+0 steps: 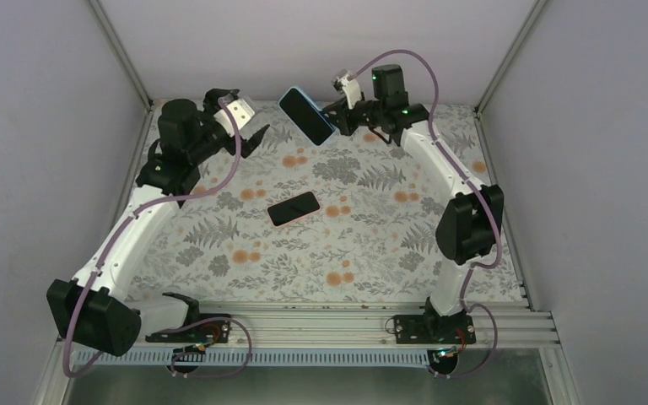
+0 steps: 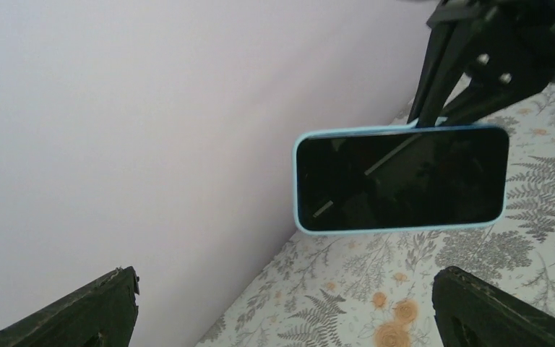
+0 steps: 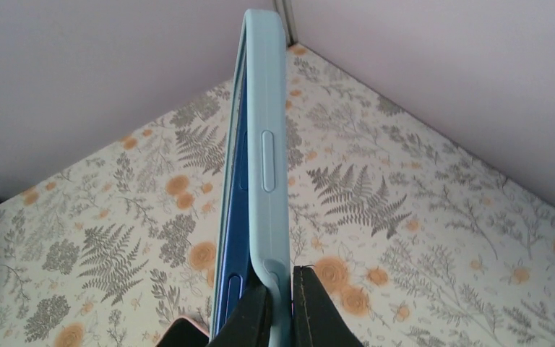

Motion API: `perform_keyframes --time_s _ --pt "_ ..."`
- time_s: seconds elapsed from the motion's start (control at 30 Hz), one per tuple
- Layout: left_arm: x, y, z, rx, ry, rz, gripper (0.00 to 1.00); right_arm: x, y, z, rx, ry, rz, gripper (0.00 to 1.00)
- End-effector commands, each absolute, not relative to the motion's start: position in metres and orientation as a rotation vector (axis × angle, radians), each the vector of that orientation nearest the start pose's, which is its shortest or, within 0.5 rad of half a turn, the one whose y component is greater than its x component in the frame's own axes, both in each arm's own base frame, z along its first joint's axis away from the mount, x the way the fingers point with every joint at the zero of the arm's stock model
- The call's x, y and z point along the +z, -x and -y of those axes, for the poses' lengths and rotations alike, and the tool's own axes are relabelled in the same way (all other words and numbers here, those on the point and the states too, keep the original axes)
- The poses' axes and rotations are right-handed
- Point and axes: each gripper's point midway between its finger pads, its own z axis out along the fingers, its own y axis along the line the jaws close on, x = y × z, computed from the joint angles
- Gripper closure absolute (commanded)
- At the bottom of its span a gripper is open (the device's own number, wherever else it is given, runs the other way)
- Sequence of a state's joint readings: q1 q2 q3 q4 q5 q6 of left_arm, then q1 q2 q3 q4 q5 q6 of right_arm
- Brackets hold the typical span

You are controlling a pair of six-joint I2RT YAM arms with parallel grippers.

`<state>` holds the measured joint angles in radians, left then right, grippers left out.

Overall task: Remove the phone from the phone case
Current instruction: Remove the phone case from the phone.

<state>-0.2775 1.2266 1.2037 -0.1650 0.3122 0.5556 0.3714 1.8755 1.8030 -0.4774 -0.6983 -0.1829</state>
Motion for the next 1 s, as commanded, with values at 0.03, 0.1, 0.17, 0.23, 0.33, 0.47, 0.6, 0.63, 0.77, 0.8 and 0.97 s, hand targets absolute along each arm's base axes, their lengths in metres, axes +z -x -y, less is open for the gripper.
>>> perform_keyframes --time_s 0.03,0.1,0.17,0.23,0.33,0.47,0.6,0.63,0.77,0.8,0.97 --pt "0.387 -0.367 0.182 -0.14 -0.873 -1.408 0.0 0.329 -0.452 -0.289 0.807 0.834 -1.8 0.97" --pt "0.385 -0.363 0.199 -0.157 -0.891 -1.4 0.0 0.341 -0.456 -0.287 0.814 0.779 -1.792 0.97" --pt "0.379 -0.361 0.217 -0.173 -0.916 -1.396 0.0 0.356 -0.458 -0.285 0.821 0.719 -1.774 0.97" --pt "0.373 -0.36 0.234 -0.194 -0.945 -1.402 0.0 0.368 -0.461 -0.284 0.797 0.665 -1.77 0.97" --pt "0.361 -0.363 0.255 -0.226 -0.977 -1.424 0.0 0.377 -0.466 -0.282 0.766 0.609 -1.77 0.97" --pt "0.354 -0.373 0.274 -0.219 -0.958 -1.44 0.0 0.379 -0.468 -0.284 0.769 0.568 -1.784 0.97" --pt "0.356 -0.386 0.287 -0.189 -0.909 -1.441 0.0 0.383 -0.463 -0.29 0.757 0.554 -1.775 0.96" --pt "0.359 -0.388 0.289 -0.184 -0.893 -1.434 0.0 0.385 -0.461 -0.292 0.755 0.555 -1.772 0.97" --pt "0.363 -0.398 0.302 -0.196 -0.872 -1.428 0.0 0.391 -0.457 -0.294 0.741 0.552 -1.758 0.97" --pt "0.364 -0.399 0.305 -0.203 -0.874 -1.425 0.0 0.393 -0.456 -0.293 0.737 0.548 -1.755 0.97" --pt "0.358 -0.407 0.311 -0.212 -0.855 -1.447 0.0 0.398 -0.451 -0.29 0.733 0.543 -1.742 0.97"
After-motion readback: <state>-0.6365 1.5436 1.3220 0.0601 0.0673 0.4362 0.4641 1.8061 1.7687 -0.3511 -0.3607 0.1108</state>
